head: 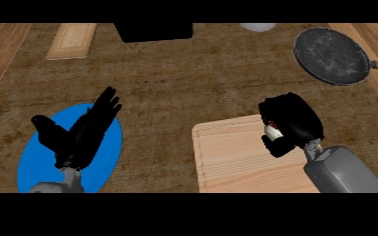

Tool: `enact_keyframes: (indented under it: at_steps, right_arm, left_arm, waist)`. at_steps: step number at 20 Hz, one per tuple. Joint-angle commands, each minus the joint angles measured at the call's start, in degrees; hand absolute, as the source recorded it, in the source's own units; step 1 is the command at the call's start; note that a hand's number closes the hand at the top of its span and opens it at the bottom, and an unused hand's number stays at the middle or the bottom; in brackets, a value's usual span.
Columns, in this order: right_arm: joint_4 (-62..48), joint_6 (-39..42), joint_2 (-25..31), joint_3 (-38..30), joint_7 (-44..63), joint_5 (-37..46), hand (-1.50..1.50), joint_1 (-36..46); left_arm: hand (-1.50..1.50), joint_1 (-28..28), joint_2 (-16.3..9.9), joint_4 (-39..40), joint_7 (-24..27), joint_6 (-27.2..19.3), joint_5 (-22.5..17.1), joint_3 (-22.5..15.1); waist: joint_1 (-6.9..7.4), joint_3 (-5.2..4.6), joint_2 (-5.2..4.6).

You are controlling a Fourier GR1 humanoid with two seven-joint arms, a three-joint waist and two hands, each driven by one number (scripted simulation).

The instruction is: Pick the cupcake from the cutting board and place it in the pan

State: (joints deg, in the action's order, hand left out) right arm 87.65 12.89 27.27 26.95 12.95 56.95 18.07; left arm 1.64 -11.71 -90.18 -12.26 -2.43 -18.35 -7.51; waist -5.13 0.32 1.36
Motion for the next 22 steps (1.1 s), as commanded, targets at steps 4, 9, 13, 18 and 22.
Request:
enact_keyframes:
  at_steps: [4,9,13,18,22]
  right_arm:
    - [15.14,-13.55,6.31,-15.62,-15.17,-16.55,1.5,-12.85]
    - [12.89,-10.89,6.46,-28.18,-25.08,-35.51,1.5,-18.93]
    - [4.77,-6.07,8.12,-36.71,-31.82,-45.11,1.5,-21.01]
    - [-18.3,-7.92,9.68,-40.52,-42.37,-40.73,1.5,-9.79]
    - [-28.39,-15.63,8.19,-38.36,-44.57,-33.08,1.5,-1.18]
  left_arm:
    - [0.0,-0.42,0.55,-0.52,-0.43,-1.14,0.52,-0.05]
    - [0.0,0.41,0.87,0.03,1.19,1.17,-0.22,-0.39]
    - [0.0,-0.81,3.25,-0.36,1.93,0.14,3.13,-4.57]
    - [0.0,0.25,2.24,-1.37,0.1,2.02,2.54,-3.71]
    - [0.0,5.99,1.24,1.75,-2.11,4.24,-0.63,0.1]
  waist:
    - [-1.2,-0.06,-0.31]
    - [1.77,-0.19,-1.14]
    - [3.95,-0.23,-1.37]
    - [5.98,-0.24,-1.61]
    - [6.62,-0.23,-1.87]
